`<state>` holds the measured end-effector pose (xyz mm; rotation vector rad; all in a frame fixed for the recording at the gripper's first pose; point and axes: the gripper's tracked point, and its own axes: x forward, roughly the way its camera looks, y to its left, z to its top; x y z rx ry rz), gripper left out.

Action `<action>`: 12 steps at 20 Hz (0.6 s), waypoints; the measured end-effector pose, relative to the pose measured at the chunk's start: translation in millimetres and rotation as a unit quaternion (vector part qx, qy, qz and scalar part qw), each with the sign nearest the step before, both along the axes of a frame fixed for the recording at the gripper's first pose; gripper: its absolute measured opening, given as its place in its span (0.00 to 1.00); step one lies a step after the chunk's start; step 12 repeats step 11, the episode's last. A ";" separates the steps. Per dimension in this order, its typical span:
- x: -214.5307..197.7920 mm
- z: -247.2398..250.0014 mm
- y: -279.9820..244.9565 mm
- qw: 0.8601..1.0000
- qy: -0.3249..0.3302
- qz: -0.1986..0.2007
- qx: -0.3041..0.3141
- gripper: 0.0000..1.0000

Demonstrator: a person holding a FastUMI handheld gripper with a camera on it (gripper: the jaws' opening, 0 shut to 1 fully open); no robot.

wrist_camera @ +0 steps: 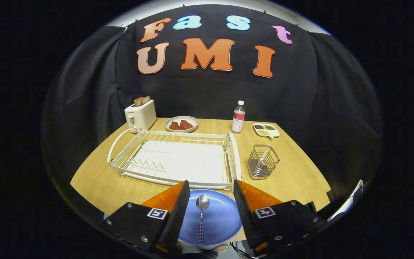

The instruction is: Take the plate from the dish rack, then take the spoon from the basket and place it into the plate.

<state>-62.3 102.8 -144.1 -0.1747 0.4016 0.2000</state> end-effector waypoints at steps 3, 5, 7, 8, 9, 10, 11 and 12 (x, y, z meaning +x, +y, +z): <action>13.9 24.3 -9.3 1.000 -0.024 -0.015 0.003 0.93; 21.8 37.7 -13.5 0.999 -0.035 -0.018 0.005 0.98; 29.8 53.0 -15.9 0.999 -0.048 -0.017 0.005 0.98; 33.7 59.5 -16.4 0.998 -0.054 -0.017 0.005 0.98; 37.4 67.3 -16.6 0.998 -0.060 -0.015 0.005 0.98; 41.0 75.0 -16.1 0.998 -0.067 -0.014 0.005 0.98; 43.2 82.5 -17.3 0.997 -0.074 -0.012 0.006 0.98; 43.2 82.5 -17.3 0.997 -0.074 -0.012 0.006 0.98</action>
